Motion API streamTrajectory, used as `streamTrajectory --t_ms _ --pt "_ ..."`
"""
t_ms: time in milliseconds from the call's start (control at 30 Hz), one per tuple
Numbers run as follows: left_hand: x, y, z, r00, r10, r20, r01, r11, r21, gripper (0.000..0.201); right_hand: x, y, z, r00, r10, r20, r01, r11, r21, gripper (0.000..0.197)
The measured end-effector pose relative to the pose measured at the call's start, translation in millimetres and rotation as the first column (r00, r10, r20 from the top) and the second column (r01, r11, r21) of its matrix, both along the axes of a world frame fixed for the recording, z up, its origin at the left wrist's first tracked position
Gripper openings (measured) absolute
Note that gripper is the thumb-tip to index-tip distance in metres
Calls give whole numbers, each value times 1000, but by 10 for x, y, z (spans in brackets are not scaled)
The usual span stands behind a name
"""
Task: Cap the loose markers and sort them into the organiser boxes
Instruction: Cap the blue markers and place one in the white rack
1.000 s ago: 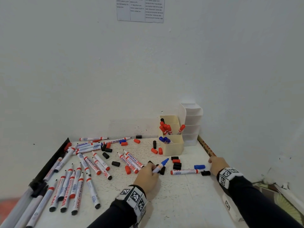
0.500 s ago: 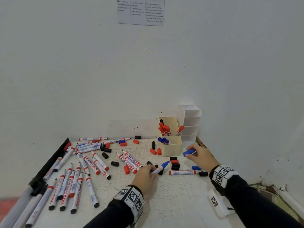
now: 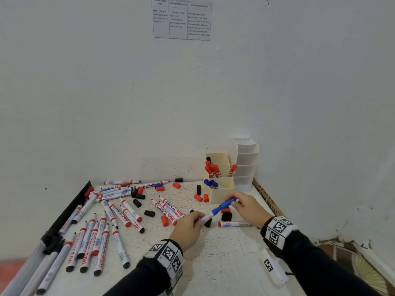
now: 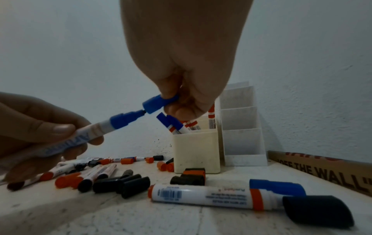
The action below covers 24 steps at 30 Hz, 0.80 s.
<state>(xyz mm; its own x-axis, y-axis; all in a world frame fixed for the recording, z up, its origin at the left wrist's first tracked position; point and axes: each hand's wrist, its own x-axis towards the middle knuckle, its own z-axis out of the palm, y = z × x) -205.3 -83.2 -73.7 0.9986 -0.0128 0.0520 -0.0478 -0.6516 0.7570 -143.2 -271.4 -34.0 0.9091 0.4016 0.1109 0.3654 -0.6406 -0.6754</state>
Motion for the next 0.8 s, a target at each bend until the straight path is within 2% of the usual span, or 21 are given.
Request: streamTrajectory --t_ms 67,167,200,300,467,567,667,800 --pt "-10 -21 16 999 -31 -8 31 1000 5 25 -26 9 -26 996 71 -55 -74 996 -57 22" --pt "-31 -26 19 997 -72 -21 72 997 -24 25 -88 38 -47 989 69 -128 -65 997 32 15" --pt "-42 -24 17 997 -80 -20 80 996 -36 26 -101 44 -57 988 58 -142 -51 997 52 19" --pt "-68 -45 22 996 -84 23 85 995 -54 28 -137 79 -75 992 8 -126 -3 999 37 30" --pt "-98 -127 37 984 -51 170 50 999 8 31 -162 106 -8 996 -27 -80 25 999 -25 40" --pt "-76 -201 93 985 -60 164 60 998 3 34 -144 0 45 993 -44 -108 43 999 -12 42" --pt "1 -354 197 977 -143 156 142 990 17 35 -105 -195 125 987 -92 -133 96 995 27 40" --pt "175 -605 174 979 -187 79 179 979 99 41 -43 -518 246 973 -220 -69 227 963 142 30"
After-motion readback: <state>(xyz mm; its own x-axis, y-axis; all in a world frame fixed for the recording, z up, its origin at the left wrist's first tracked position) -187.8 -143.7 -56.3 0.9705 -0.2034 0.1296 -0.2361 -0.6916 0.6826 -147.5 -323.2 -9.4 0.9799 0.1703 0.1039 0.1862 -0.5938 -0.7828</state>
